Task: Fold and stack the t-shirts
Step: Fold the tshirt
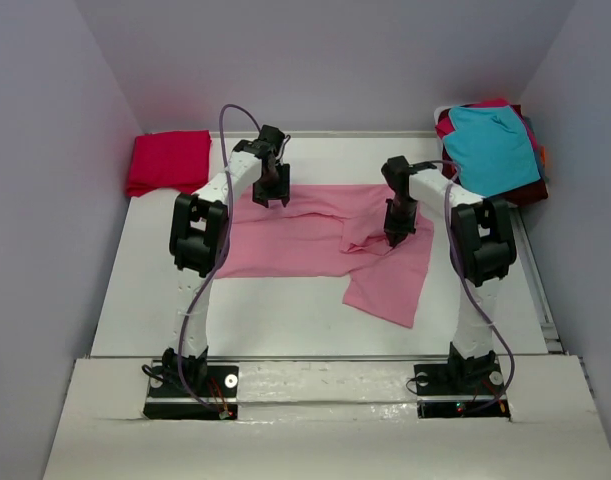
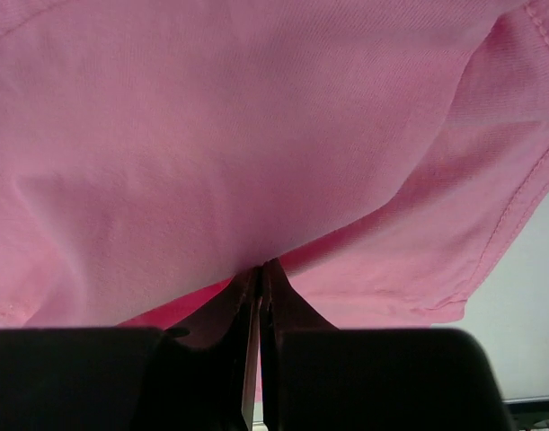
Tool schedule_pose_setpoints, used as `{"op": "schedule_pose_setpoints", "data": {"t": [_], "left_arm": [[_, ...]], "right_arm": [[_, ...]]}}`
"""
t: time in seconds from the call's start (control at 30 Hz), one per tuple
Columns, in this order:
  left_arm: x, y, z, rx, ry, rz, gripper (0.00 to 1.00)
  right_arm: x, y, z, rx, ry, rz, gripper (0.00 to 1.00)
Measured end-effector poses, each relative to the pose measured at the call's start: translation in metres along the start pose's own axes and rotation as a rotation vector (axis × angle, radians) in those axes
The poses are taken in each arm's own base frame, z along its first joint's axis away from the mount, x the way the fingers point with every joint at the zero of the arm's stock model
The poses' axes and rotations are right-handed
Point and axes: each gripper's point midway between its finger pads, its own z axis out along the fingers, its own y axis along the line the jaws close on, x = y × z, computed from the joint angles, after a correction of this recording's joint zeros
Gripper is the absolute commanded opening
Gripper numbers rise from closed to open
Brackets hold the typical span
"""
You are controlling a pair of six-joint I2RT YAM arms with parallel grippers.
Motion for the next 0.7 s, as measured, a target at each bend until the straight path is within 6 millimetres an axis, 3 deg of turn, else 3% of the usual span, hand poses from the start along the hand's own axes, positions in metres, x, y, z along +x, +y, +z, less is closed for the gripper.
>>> {"op": "schedule_pose_setpoints", "data": {"t": [0.2,0.53,0.7], "left_arm": [[0.000,0.000,0.000,0.000,0.000,0.000,0.61],[0.000,0.000,0.000,0.001,0.001,0.000,0.61],[0.000,0.000,0.000,0.003,0.001,0.000,0.61]], "right_arm": [[0.005,-0.003,0.000,0.004,0.008,-0.001,0.07],[0.012,-0.007,-0.042,-0.054,-0.051,0.001,0.07],[0.024,-0.012,-0.045,-0.055,-0.031,-0.009,0.07]]}}
